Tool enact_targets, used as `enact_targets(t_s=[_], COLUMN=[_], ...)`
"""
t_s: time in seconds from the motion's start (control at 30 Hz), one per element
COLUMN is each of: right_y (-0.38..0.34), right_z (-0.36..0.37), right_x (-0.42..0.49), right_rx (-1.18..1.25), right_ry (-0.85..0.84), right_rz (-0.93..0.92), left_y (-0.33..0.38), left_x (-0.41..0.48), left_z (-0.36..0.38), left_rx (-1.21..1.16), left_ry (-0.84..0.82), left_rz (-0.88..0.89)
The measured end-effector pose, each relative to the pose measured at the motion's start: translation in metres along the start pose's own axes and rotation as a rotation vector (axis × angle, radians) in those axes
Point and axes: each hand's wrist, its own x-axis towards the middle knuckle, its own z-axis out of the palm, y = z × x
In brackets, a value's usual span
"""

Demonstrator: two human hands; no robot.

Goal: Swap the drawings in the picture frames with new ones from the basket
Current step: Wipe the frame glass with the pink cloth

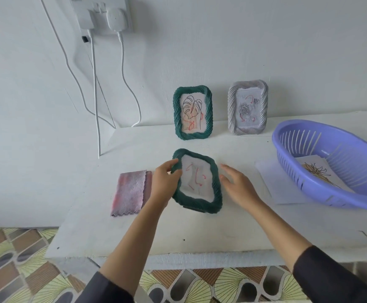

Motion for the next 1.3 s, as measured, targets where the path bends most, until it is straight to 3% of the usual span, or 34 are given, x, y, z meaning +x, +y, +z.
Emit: enact_targets(t_s=[0.27,0.47,0.87,1.0,1.1,1.2,1.3], right_y=[0.011,0.012,0.014,0.014,0.013,0.013,0.013], right_z=[0.026,0.029,0.029,0.028,0.029,0.029,0.029], right_x=[-0.001,0.001,-0.001,-0.002,-0.002,-0.002,-0.002], right_rx=[-0.268,-0.329,-0.349,-0.353,-0.345,-0.347,-0.350], right_ry=[0.012,0.034,0.033,0.033,0.035,0.034,0.035], right_rz=[0.020,0.011,0.015,0.009,0.012,0.021,0.024], left_y=[-0.037,-0.043,-0.039,-0.022,-0.020,-0.033,-0.047], left_x=[-0.008,-0.011,-0.010,-0.007,0.007,0.015,0.013], left_z=[0.026,0.033,0.029,0.006,-0.024,-0.044,-0.047], left_rx=[0.273,0.450,0.389,0.332,0.623,0.846,0.952], left_ry=[0.124,0.133,0.127,0.381,0.433,0.238,0.109], left_rz=[0.046,0.130,0.142,0.201,0.031,-0.220,-0.281])
